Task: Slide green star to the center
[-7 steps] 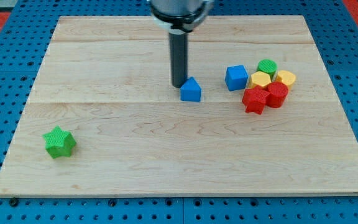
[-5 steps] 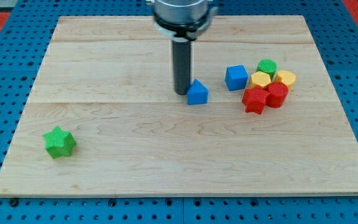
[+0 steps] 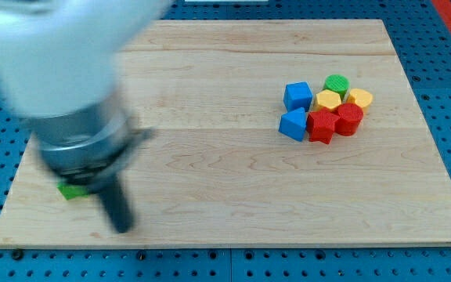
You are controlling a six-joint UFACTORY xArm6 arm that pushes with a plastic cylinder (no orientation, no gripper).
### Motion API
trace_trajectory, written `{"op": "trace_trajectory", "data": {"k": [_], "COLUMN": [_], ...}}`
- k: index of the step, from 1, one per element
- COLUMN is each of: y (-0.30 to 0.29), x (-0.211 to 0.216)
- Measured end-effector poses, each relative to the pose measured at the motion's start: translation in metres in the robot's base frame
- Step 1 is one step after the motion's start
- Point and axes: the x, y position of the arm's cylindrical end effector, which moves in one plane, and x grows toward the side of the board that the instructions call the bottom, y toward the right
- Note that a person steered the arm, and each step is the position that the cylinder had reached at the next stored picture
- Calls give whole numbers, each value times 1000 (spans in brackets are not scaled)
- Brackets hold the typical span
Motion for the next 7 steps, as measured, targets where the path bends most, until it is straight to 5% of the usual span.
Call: {"op": "trace_trajectory", "data": {"k": [1, 2, 5, 7], "y": [-93, -89, 142, 191], "x": [-11, -45, -117, -81]}}
